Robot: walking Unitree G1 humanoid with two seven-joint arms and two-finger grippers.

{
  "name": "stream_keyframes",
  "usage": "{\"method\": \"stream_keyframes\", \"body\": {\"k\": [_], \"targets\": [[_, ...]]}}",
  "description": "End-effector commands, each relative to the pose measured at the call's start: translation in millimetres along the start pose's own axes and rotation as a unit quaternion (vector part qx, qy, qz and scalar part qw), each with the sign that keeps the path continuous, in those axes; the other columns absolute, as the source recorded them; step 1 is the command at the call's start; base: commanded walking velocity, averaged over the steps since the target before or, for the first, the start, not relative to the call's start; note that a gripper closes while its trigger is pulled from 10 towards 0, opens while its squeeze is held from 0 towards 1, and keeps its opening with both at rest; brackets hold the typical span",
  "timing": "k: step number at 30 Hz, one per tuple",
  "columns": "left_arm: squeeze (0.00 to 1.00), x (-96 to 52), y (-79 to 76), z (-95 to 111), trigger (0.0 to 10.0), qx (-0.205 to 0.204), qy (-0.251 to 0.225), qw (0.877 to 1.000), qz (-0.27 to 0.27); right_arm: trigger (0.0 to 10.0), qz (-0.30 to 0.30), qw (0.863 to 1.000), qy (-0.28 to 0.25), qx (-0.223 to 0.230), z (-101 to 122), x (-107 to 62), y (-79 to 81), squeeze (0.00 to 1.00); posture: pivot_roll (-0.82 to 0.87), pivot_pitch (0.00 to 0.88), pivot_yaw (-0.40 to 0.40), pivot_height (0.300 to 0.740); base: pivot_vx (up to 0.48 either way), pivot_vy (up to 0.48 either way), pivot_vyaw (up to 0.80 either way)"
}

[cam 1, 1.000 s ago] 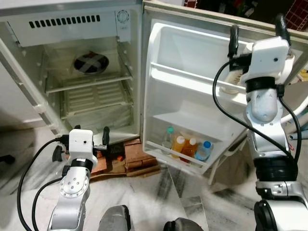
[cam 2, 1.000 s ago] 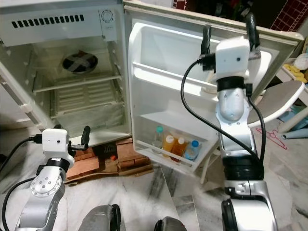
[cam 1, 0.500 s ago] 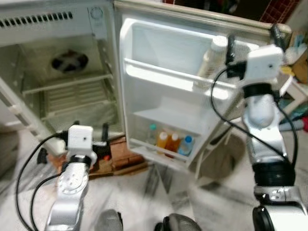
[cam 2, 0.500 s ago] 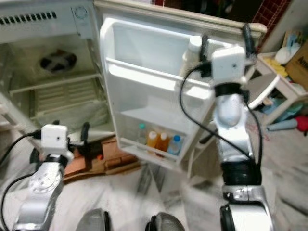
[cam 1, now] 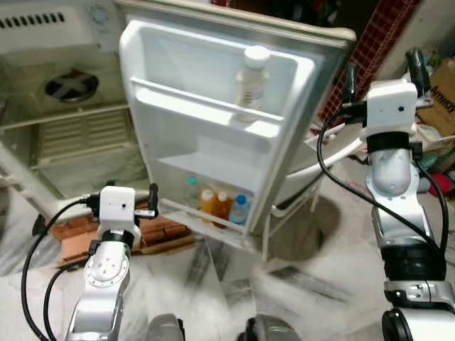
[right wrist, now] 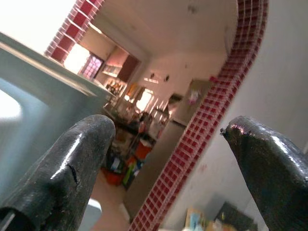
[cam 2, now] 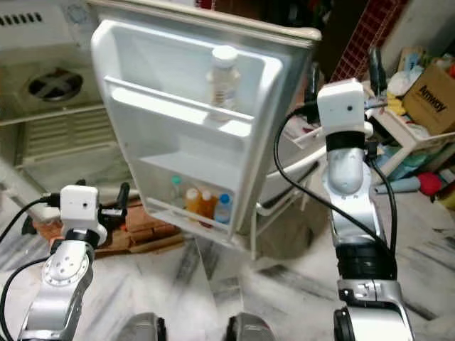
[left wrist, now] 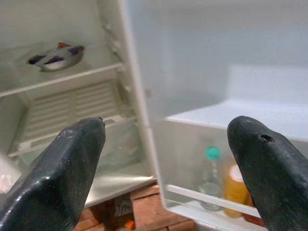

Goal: Restocking fridge

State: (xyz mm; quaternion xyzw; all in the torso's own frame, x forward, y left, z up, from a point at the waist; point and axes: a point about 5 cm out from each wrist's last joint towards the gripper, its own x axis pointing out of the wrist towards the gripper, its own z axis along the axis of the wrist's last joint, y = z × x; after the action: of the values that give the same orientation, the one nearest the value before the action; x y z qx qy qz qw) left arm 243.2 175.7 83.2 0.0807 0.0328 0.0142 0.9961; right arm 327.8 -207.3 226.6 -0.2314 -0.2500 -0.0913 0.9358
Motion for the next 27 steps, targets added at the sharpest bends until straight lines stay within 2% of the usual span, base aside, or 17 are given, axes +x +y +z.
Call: {"method": "stream_keyframes", "body": {"k": [1, 7, 18, 20, 23, 27], "targets": [[0.0, -0.2, -6.7, 0.8, 10.0, -0.003, 0.0, 1.0, -0.007, 10.0, -0.02, 0.999, 0.041, 0.007, -14.6, -2.9, -8.4, 0.0, 0.09, 0.06, -0.035, 0.74, 0.0, -0.435, 0.0], [0.0, -0.5, -5.8, 1.1, 10.0, 0.0, -0.001, 1.0, -0.004, 10.0, 0.015, 0.999, 0.046, 0.02, -16.4, -5.3, 3.3, 0.0, 0.09, 0.066, -0.031, 0.74, 0.0, -0.445, 0.0], [0.0, 0.1, -6.8, 1.0, 10.0, 0.001, 0.002, 1.0, -0.002, 10.0, 0.04, 0.997, 0.053, 0.038, -19.3, -9.6, 13.6, 0.0, 0.09, 0.072, -0.028, 0.74, 0.0, -0.443, 0.74], [0.0, -0.3, -7.0, 0.5, 10.0, 0.001, 0.002, 1.0, -0.002, 10.0, 0.05, 0.996, 0.065, 0.041, -25.5, -16.6, 15.9, 0.0, 0.09, 0.072, -0.03, 0.74, 0.0, -0.439, 0.73], [0.0, -0.6, -6.5, -0.2, 10.0, 0.0, 0.004, 1.0, 0.001, 10.0, 0.062, 0.988, 0.117, 0.073, -42.9, -40.4, 24.1, 0.0, 0.09, 0.072, -0.031, 0.74, 0.0, -0.421, 0.72], [0.0, -0.5, -7.0, -0.2, 10.0, 0.0, 0.003, 1.0, -0.001, 10.0, 0.072, 0.983, 0.145, 0.089, -51.3, -52.6, 30.5, 0.0, 0.08, 0.072, -0.031, 0.74, 0.0, -0.39, 0.7]]}}
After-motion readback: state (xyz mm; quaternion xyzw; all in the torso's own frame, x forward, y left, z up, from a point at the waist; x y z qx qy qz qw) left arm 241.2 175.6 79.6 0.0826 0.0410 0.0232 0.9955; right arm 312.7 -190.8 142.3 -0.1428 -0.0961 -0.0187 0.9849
